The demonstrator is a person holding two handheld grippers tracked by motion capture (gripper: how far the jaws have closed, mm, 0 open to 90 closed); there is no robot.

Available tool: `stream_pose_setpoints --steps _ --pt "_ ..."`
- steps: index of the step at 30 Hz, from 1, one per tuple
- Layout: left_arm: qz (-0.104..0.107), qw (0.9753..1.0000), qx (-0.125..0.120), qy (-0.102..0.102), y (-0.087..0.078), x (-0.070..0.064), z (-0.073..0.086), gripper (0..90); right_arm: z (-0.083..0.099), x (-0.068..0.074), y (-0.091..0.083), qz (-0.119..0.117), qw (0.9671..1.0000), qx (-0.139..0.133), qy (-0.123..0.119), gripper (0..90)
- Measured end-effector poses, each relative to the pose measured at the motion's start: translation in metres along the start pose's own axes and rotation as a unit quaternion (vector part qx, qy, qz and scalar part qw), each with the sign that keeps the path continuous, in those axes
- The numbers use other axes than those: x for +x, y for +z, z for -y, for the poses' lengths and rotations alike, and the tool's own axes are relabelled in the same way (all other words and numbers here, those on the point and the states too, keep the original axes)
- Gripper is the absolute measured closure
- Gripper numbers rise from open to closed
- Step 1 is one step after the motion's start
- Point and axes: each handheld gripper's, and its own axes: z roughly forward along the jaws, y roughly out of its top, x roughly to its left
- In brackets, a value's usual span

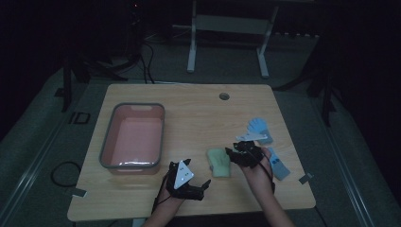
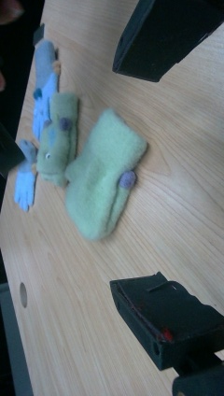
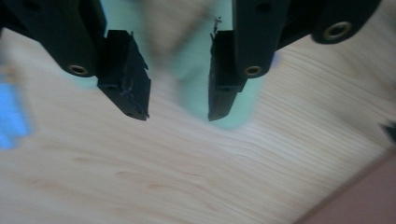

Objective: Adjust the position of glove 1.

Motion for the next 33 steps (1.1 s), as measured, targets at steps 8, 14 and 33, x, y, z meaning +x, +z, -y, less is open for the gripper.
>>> stream_pose_setpoints --steps 8,14,33 --pt "-0.011 0.9999 -0.009 0.006 -0.007 0.000 0.001 0.9 0.017 -0.056 -0.002 -0.049 0.9969 0.056 -0.027 60.3" --pt "-0.013 0.9999 -0.005 0.010 -0.007 0.000 0.003 0.9 0.025 -0.077 0.008 -0.067 0.9947 0.074 -0.028 61.7" --pt "-0.003 0.9998 -0.017 -0.005 -0.016 0.003 0.004 0.8 0.049 -0.066 0.030 -0.052 0.9958 0.075 -0.005 82.9"
